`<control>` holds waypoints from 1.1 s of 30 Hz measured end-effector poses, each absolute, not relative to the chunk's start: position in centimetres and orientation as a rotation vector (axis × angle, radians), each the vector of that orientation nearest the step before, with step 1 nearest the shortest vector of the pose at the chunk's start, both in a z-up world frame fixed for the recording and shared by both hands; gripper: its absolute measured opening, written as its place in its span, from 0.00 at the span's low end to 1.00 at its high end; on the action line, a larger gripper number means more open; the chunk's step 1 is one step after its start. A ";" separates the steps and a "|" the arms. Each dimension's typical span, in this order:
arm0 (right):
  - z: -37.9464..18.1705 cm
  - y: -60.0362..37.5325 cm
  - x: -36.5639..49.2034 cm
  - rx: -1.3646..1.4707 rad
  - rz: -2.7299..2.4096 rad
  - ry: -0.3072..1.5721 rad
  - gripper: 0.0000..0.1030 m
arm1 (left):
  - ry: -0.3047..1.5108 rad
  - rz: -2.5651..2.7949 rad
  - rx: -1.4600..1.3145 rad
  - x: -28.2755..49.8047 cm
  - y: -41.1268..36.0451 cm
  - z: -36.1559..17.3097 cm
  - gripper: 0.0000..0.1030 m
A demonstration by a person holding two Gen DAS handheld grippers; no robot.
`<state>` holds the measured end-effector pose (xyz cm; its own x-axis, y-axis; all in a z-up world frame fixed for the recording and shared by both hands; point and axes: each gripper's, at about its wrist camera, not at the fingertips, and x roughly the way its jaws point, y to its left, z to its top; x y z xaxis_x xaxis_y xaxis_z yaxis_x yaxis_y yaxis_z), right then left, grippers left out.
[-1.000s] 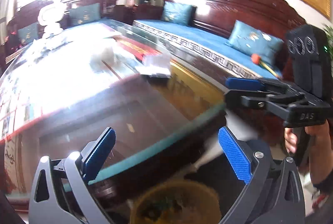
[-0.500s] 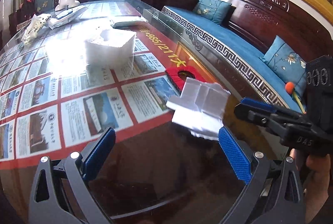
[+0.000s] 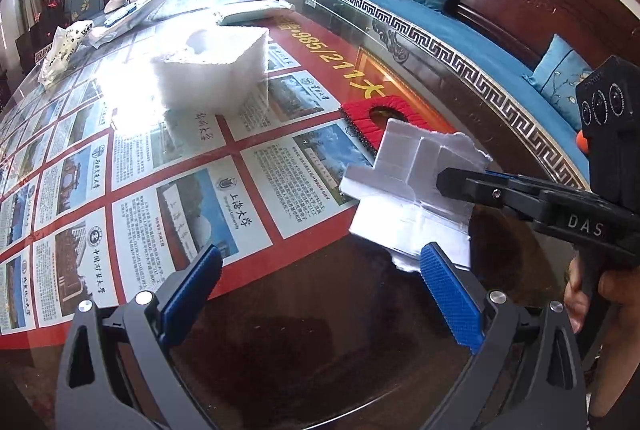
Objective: Collect trash
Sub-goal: 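Grasp the white folded paper card with the left gripper, then carry the white paper card down over the yellow bucket with the left gripper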
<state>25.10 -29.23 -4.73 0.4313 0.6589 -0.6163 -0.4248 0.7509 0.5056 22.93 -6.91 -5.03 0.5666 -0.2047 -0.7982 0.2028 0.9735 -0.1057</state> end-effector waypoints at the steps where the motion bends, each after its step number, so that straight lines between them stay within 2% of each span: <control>1: -4.5 -29.1 24.8 0.283 0.690 0.881 0.09 | 0.935 -0.235 0.003 22.8 -6.8 -5.0 0.96; 3: -3.5 -28.7 23.9 0.231 0.681 0.844 0.06 | 0.937 -0.235 -0.001 22.4 -6.6 -5.1 0.96; 12: 0.1 -26.4 18.1 0.007 0.667 0.710 0.06 | 0.906 -0.246 -0.068 18.9 -4.8 -4.2 0.96; 22: 2.4 -26.1 8.9 0.003 0.766 0.659 0.06 | 0.759 -0.355 0.005 8.8 -3.5 -1.8 0.96; 27: 1.5 -25.8 3.3 -0.027 0.816 0.696 0.06 | 0.722 -0.434 0.080 2.9 -3.3 -1.9 0.96; 33: -2.7 -24.8 -2.0 -0.094 0.850 0.807 0.06 | 0.763 -0.455 0.174 -3.5 -3.8 -4.7 0.96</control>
